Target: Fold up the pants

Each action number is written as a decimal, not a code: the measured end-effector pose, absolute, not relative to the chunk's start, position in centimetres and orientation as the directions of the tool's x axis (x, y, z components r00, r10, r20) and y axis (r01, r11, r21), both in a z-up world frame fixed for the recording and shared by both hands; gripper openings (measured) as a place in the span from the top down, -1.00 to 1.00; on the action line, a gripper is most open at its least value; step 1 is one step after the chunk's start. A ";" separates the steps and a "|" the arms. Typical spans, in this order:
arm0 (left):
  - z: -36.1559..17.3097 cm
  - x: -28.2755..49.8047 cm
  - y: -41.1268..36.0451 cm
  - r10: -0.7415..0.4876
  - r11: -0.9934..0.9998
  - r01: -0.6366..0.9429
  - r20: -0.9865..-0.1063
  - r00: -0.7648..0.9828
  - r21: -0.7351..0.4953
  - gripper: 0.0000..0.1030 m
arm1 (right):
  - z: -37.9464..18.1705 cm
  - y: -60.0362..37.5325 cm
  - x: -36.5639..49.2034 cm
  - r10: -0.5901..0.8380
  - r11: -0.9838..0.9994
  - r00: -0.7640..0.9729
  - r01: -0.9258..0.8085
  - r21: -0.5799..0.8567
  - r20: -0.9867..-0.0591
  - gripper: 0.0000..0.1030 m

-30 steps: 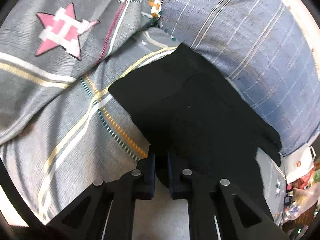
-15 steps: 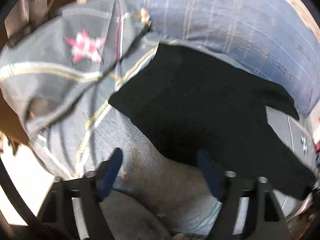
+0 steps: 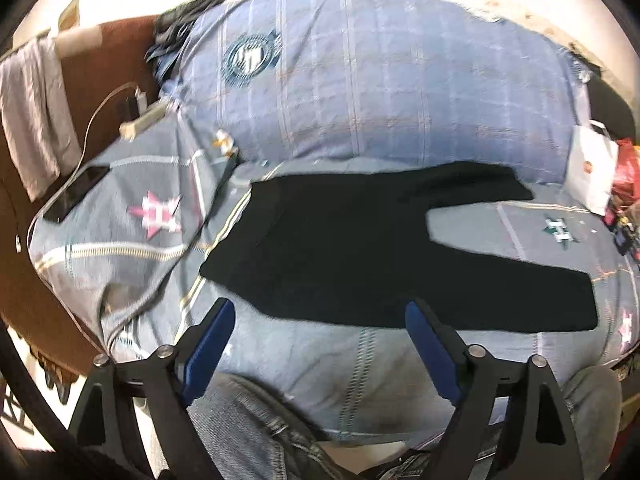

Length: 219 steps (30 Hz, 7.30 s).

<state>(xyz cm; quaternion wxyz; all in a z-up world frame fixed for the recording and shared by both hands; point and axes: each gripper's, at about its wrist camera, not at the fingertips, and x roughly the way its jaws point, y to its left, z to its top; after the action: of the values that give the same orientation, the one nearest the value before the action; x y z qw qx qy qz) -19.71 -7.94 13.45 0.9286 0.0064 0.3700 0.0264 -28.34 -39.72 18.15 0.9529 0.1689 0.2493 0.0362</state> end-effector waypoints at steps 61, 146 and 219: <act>9.9 -0.7 -7.1 -0.146 0.965 -0.072 -0.746 0.650 -0.251 -0.80 | 3.2 -46.2 20.3 -0.041 0.917 0.363 0.384 0.109 -0.931 0.83; 3.9 -14.2 -7.7 -0.478 0.851 -0.004 -0.777 0.409 -0.525 0.63 | 3.8 -50.1 -22.8 0.151 0.843 0.608 0.332 0.423 -0.779 0.80; 4.8 -13.1 4.8 -0.432 0.822 -0.088 -0.717 0.546 -0.562 -0.54 | 9.0 -28.4 -16.7 0.501 0.864 0.531 -0.258 0.433 -0.683 -0.51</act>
<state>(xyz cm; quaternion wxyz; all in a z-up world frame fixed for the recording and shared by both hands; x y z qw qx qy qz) -13.13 4.77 4.80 0.8336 -0.2798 0.4650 -0.1032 -16.67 -28.44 9.02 0.8636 0.1408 0.4313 0.2198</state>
